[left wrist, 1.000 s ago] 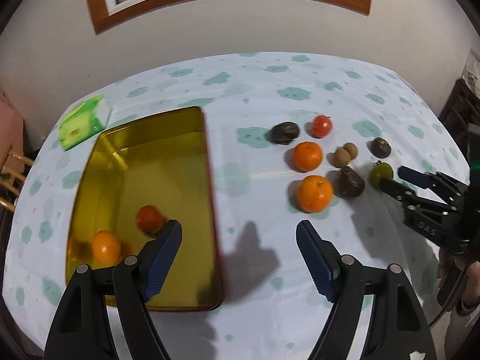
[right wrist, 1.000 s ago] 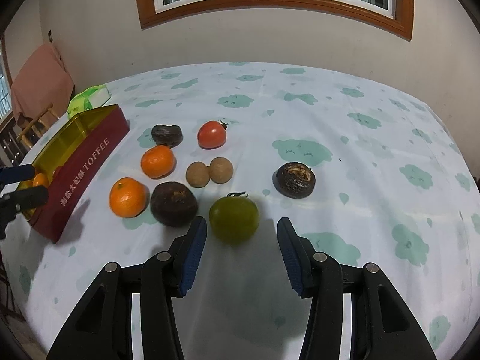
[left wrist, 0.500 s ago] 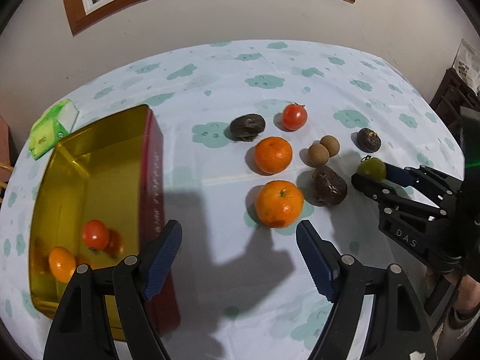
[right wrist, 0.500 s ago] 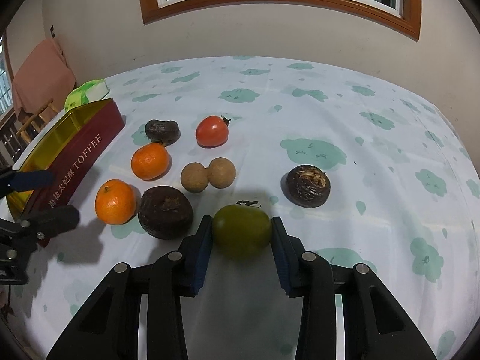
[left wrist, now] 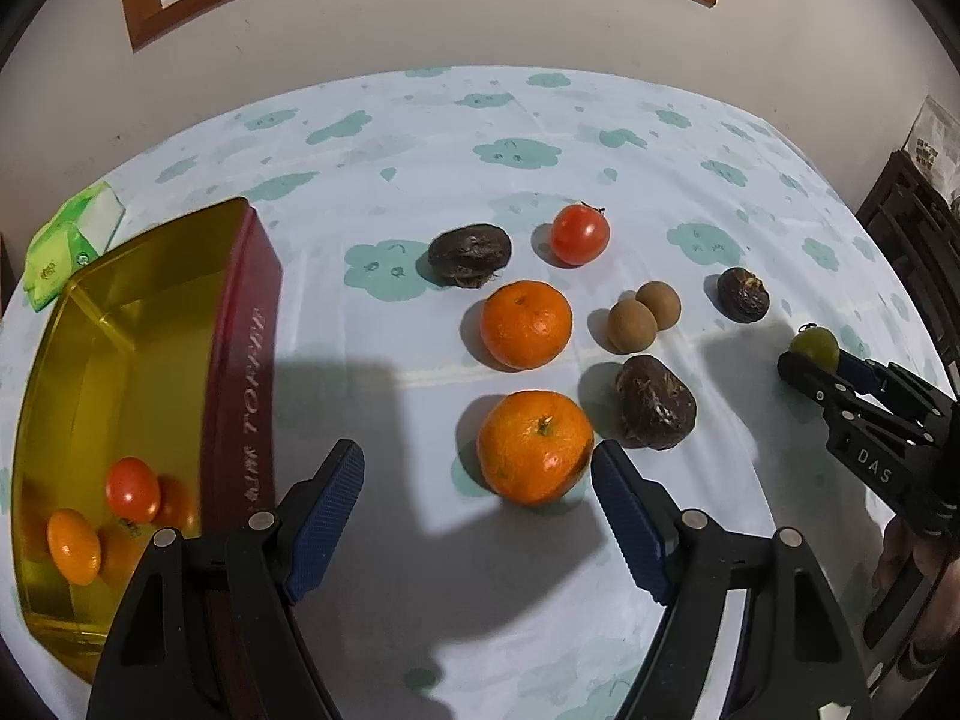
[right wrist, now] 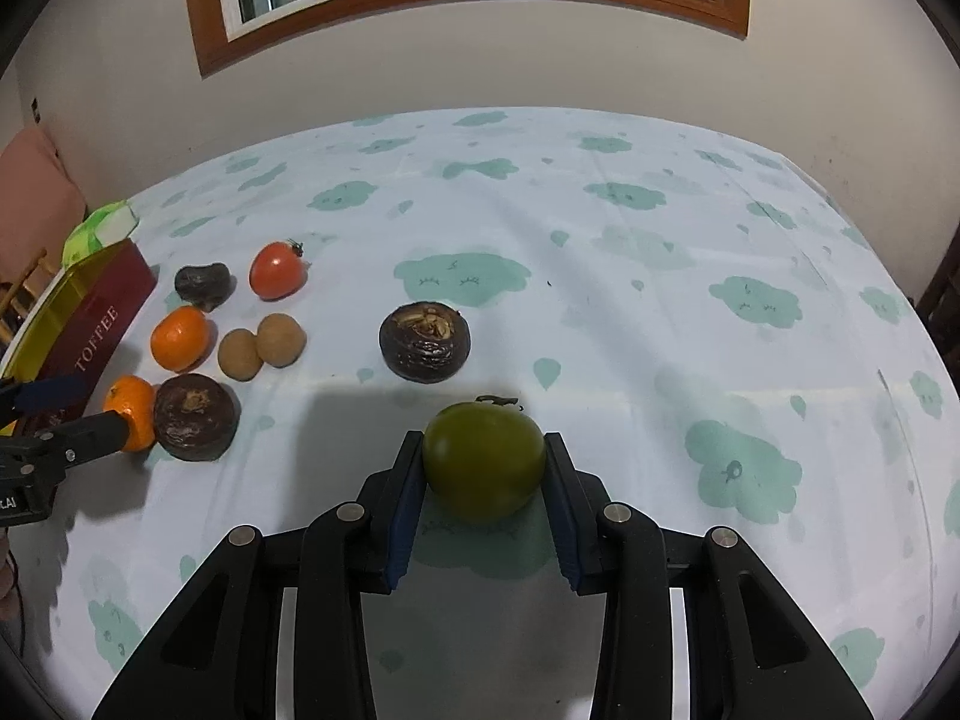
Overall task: Organize fruits
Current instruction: 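Grasp a second mandarin with the left gripper and lift it while the right holds the green fruit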
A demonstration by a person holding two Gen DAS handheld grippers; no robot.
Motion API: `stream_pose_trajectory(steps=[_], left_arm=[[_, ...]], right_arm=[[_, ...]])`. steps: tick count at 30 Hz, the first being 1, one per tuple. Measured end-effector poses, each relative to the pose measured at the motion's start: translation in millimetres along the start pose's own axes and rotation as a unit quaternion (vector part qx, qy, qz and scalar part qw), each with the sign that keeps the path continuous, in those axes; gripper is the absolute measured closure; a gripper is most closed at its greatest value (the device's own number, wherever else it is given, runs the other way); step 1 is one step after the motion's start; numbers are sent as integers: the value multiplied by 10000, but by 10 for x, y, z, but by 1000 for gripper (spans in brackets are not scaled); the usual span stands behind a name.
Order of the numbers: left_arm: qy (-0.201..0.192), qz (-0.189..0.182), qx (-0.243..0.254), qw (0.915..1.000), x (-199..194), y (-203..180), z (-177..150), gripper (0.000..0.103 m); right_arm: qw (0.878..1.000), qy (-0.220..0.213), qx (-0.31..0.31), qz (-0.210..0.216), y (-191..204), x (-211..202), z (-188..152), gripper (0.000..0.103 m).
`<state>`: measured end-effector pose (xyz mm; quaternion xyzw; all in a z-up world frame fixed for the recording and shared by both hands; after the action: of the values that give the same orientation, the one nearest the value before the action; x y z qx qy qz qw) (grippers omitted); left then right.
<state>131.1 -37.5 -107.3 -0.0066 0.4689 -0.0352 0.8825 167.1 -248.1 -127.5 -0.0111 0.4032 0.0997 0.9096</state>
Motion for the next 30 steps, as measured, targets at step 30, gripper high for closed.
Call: stream_pose_trajectory(steps=[30], left_arm=[[-32, -474, -5, 9989, -133, -108, -109, 65]], right_arm=[[9998, 25, -131, -112, 36, 14, -12, 64]])
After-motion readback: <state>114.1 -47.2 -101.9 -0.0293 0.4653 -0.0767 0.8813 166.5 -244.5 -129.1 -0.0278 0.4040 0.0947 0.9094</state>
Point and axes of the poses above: each gripper's, at about its wrist camera, not at the fingertips, and x roughly the way its jaws point, y to its left, z to its top, the point moved 6 cm from there along x, roughly the way its jaws point, and after that the axes turned 3 degrees about -y, right-handed, at the moved point
